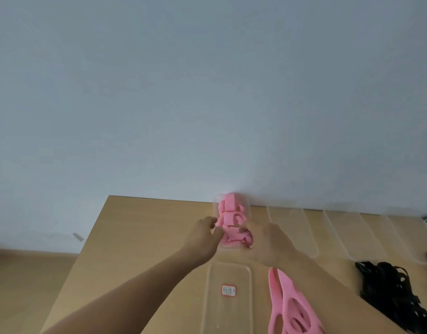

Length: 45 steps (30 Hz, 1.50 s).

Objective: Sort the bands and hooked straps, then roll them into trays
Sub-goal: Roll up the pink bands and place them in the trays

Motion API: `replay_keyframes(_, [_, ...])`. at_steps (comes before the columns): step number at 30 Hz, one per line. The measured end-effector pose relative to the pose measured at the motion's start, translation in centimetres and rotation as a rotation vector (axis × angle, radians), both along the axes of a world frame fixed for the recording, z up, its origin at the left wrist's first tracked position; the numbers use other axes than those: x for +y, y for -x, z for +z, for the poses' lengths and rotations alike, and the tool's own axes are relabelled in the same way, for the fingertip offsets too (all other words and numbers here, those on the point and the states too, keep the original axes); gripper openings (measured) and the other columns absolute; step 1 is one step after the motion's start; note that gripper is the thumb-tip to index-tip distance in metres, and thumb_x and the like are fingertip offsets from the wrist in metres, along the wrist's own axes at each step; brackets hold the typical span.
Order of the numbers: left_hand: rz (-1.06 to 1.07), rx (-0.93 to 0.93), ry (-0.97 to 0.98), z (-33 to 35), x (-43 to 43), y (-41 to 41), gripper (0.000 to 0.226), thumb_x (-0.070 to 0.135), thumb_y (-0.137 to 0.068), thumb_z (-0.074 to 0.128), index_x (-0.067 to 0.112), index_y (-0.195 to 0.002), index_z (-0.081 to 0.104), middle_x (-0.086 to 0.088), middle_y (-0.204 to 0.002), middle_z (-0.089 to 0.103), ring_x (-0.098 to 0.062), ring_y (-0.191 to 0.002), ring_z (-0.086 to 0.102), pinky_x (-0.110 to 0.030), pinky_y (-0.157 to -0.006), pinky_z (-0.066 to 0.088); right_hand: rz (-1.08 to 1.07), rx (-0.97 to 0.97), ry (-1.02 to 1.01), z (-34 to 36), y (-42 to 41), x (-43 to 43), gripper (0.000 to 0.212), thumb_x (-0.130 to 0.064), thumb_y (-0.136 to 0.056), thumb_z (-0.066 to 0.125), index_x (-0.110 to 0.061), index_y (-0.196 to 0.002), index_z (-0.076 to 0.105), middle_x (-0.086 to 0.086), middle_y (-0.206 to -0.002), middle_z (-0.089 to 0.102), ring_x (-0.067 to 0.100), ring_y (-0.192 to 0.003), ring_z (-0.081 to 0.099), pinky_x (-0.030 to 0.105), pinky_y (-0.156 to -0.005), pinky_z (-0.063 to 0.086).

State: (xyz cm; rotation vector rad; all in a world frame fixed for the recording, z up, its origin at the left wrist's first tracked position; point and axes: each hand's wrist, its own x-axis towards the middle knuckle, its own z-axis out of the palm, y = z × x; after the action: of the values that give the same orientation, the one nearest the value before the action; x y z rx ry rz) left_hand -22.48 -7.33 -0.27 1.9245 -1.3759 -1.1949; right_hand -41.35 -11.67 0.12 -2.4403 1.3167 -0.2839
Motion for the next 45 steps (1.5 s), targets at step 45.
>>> replay_keyframes(45, [-0.406,-0.354,0.227,-5.1,4.8,-4.3,0.05,0.019,-0.095,0.048,0.015,-0.145,0.043,-0.001,-0.151,0.039,-0.021,-0.138,0.033,-0.03,-0.111,0.03,-0.518,0.151,-0.207,-5.5,-2.1,10.1,0.022,-0.035,-0.091,0.056,-0.016,-0.102,0.058,0.0,-0.103,0.059,0.02,-0.088,0.059,0.033,-0.072,0.046])
